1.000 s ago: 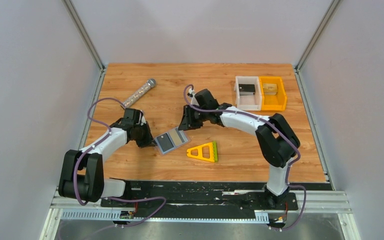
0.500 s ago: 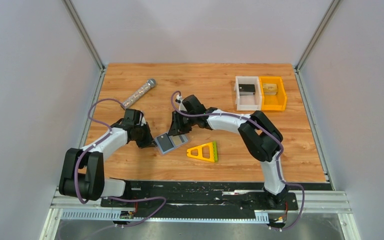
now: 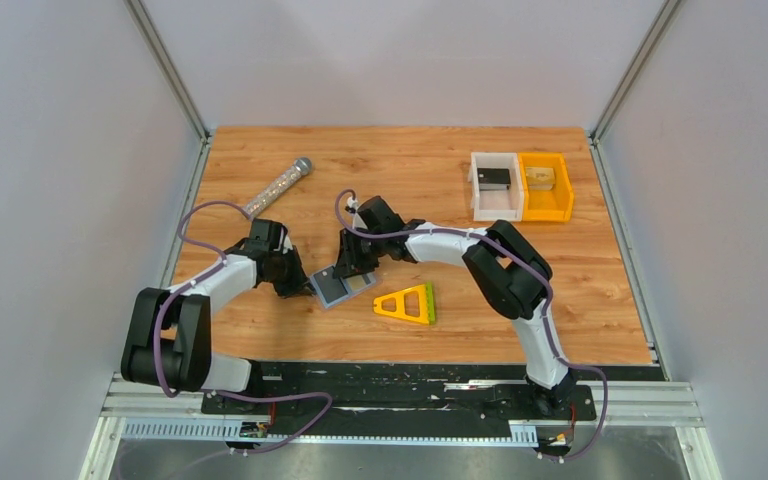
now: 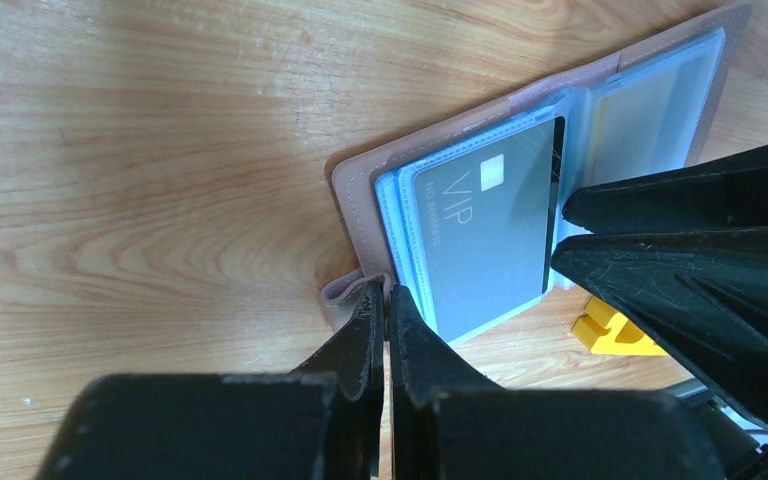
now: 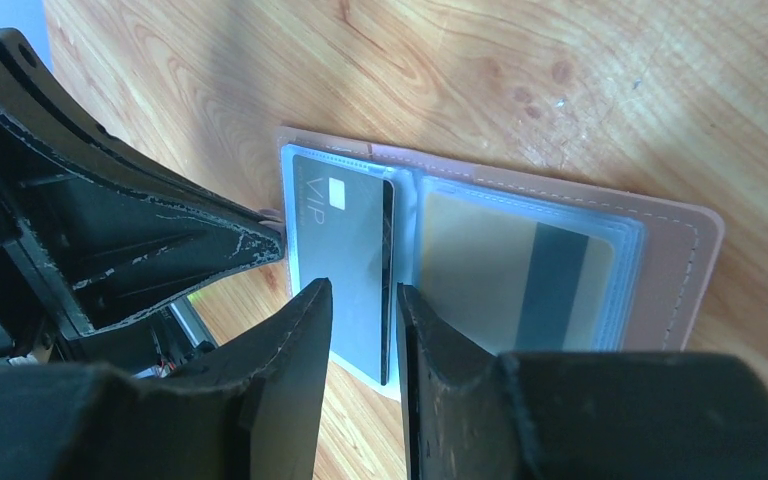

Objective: Take the credit cards out of the card holder
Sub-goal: Remove the credit card from the card holder.

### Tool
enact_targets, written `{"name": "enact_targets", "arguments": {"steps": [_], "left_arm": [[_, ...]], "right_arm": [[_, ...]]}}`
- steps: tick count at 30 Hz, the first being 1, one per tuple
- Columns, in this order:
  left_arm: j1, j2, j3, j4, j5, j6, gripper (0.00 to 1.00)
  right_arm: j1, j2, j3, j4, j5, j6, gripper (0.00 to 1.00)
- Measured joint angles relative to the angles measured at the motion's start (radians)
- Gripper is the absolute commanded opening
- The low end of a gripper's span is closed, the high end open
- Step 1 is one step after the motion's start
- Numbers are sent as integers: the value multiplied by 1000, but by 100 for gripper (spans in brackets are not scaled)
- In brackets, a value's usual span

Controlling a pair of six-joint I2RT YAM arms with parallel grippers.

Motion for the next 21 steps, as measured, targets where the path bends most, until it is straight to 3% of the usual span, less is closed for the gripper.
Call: {"name": "enact_targets", "arguments": {"steps": [21], "left_arm": [[6, 12, 0, 7, 14, -4, 0]], "right_arm": [[12, 19, 17, -9, -13, 6, 31]]}}
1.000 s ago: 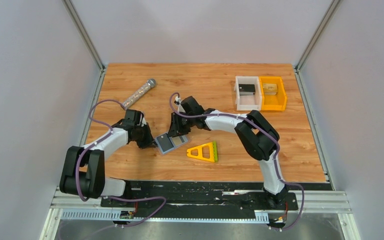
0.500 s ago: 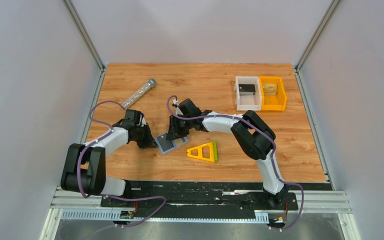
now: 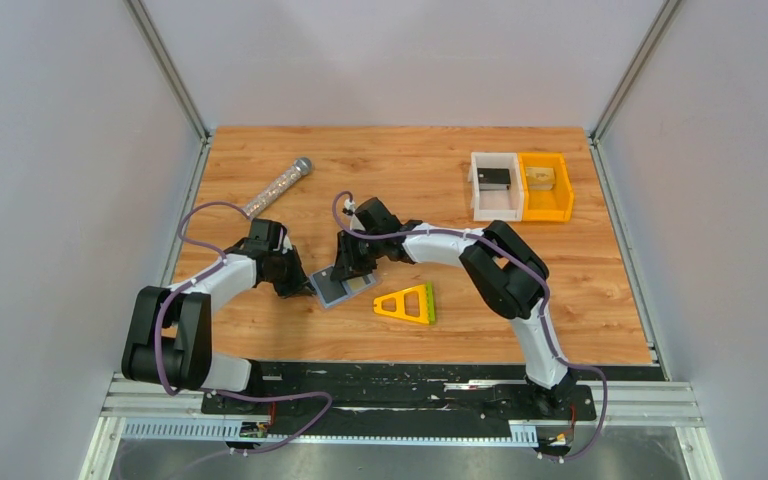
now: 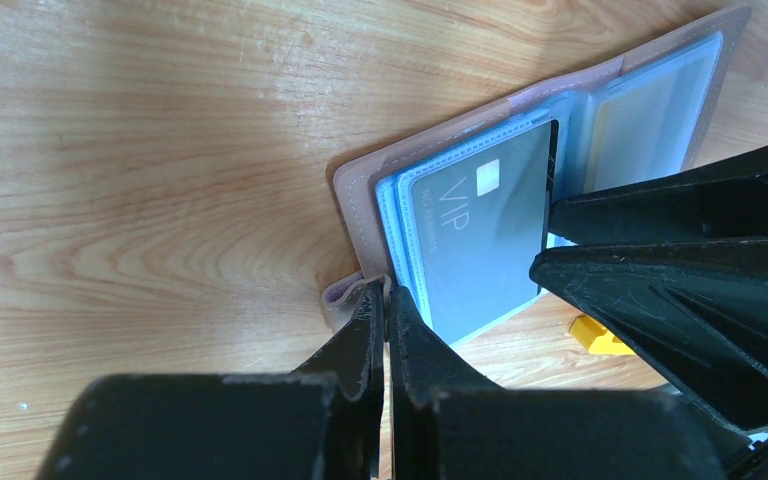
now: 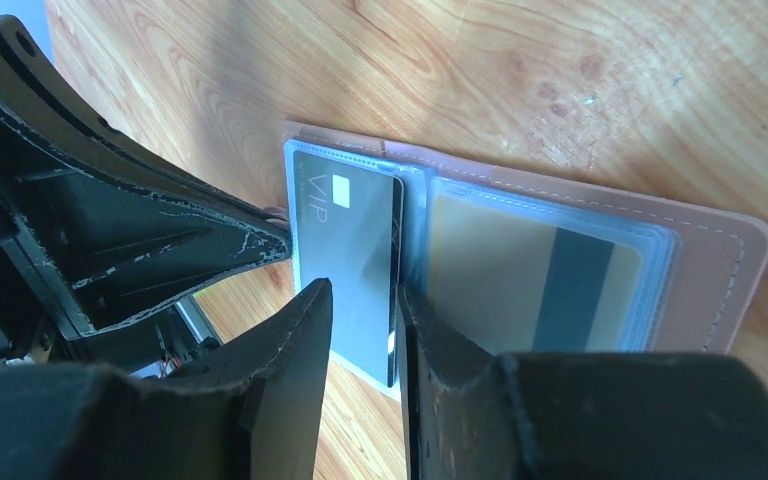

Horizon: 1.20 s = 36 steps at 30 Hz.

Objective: Take the credit cards out of the card holder
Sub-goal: Remove the credit card from the card holder.

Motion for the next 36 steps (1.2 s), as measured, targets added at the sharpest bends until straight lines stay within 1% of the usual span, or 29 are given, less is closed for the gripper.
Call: {"name": "enact_targets", "arguments": {"steps": [6, 10, 17, 25, 36], "left_arm": [[1, 2, 0, 1, 3, 0, 0], [1, 2, -2, 3, 3, 0, 0], [2, 5, -2, 5, 7, -1, 0], [4, 10, -2, 6, 11, -3, 0], [10, 14, -1, 9, 24, -3, 0]], "right_arm": [[-6, 2, 0, 2, -18, 18, 27], [-21, 2, -15, 37, -59, 49, 25], [-41, 2, -43, 97, -116, 86, 24], [-41, 11, -43, 129, -152, 103, 21], [-51, 42, -42, 137, -166, 110, 19]]}}
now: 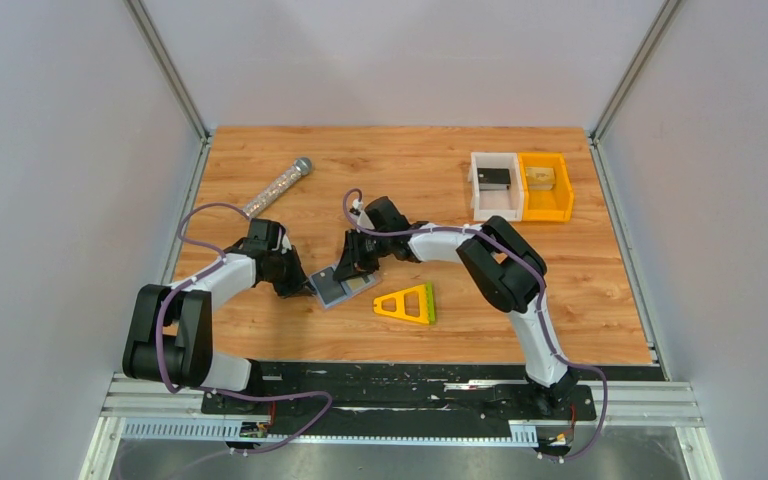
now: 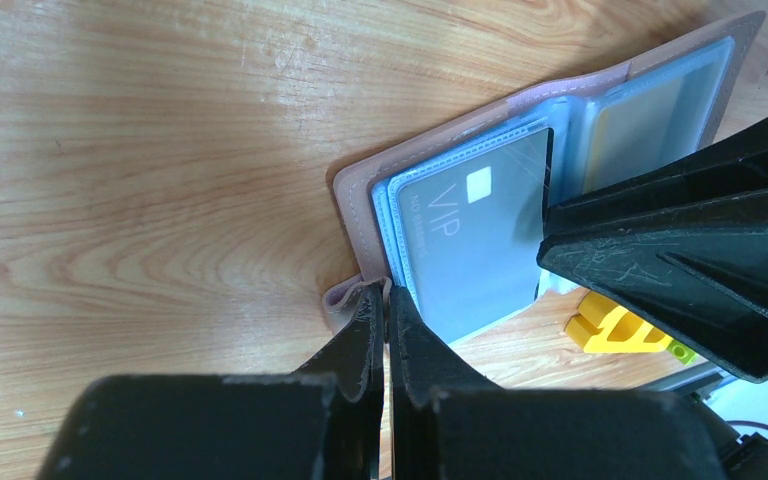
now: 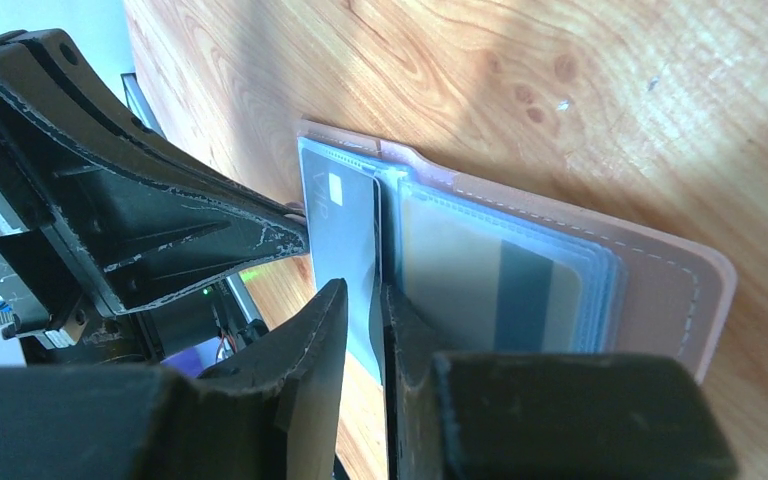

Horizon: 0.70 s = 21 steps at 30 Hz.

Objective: Take the credit cards out of the card holder
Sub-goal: Remove the credit card from the card holder.

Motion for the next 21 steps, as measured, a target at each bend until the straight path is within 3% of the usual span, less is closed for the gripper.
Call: {"name": "enact_targets", "arguments": {"steps": [8, 14, 21], "left_arm": [[0, 0, 0, 0, 0, 0, 0], [0, 0, 0, 0, 1, 0, 0], [0, 0, 0, -1, -1, -1, 0]], "right_arm": [[0, 9, 29, -49, 5, -9, 17], [0, 17, 43, -67, 0, -14, 0], [-13, 17, 29, -51, -18, -22, 0]]}}
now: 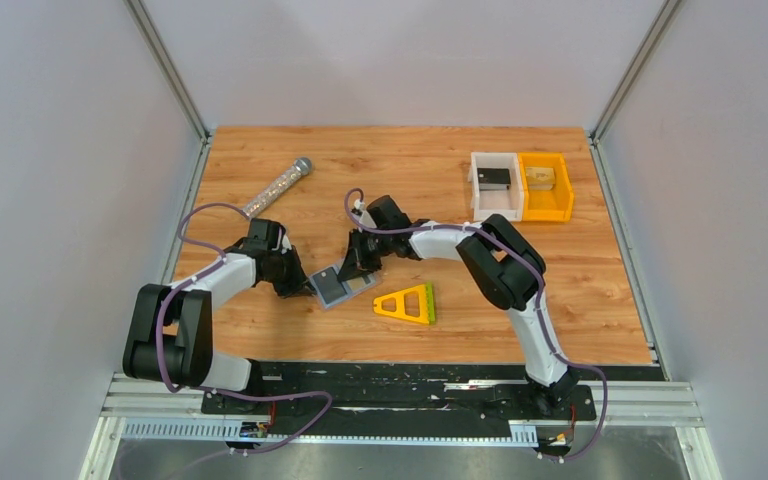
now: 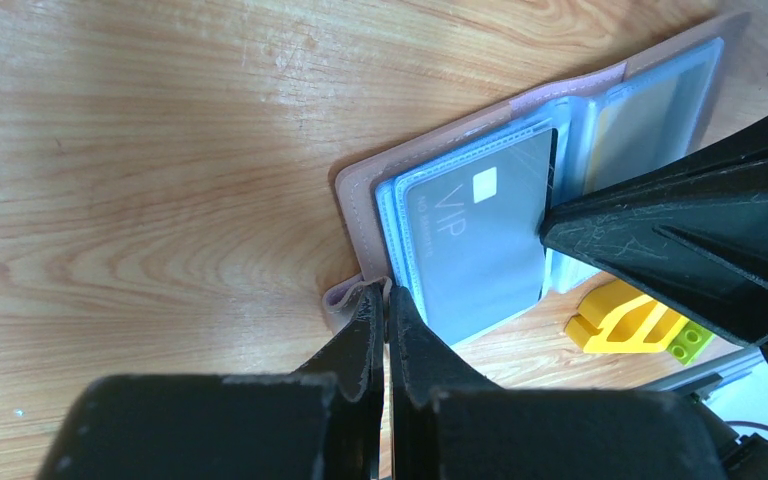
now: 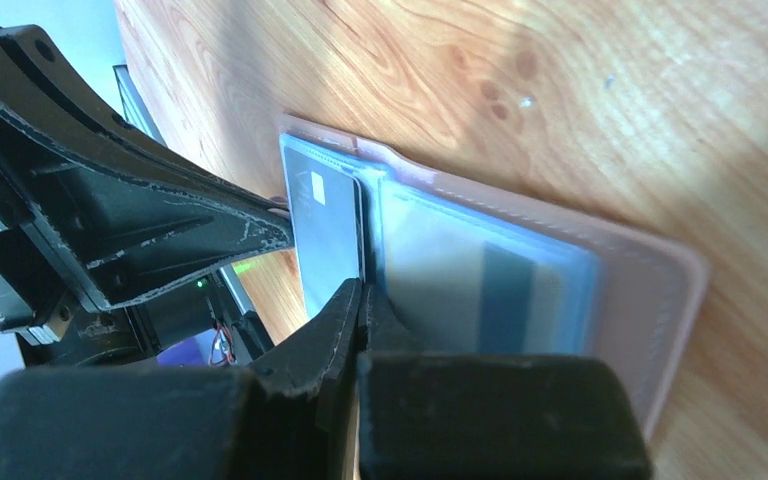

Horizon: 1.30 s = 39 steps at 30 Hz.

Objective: Take the credit cards out of the card holder
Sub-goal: Remove the credit card from the card holder.

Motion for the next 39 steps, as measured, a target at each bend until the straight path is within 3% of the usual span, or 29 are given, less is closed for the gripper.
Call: {"name": "enact_targets", "arguments": {"steps": [17, 23, 29, 36, 39], "left_arm": [[0, 5, 5, -8, -5, -19, 0], [-1, 2, 15, -27, -12, -19, 31], [-17, -64, 39, -87, -17, -27, 45], [-18, -151, 75, -70, 27, -51, 41], [-18, -136, 74, -41, 53, -61, 29]], "right_arm": [[-33, -15, -43, 21, -59, -44, 0], [-33, -46, -48, 19, -49, -51, 7], [-32, -56, -47, 19, -42, -51, 13], [-22, -56, -38, -8, -14, -51, 20], [-19, -56, -30, -24, -2, -51, 22]]}}
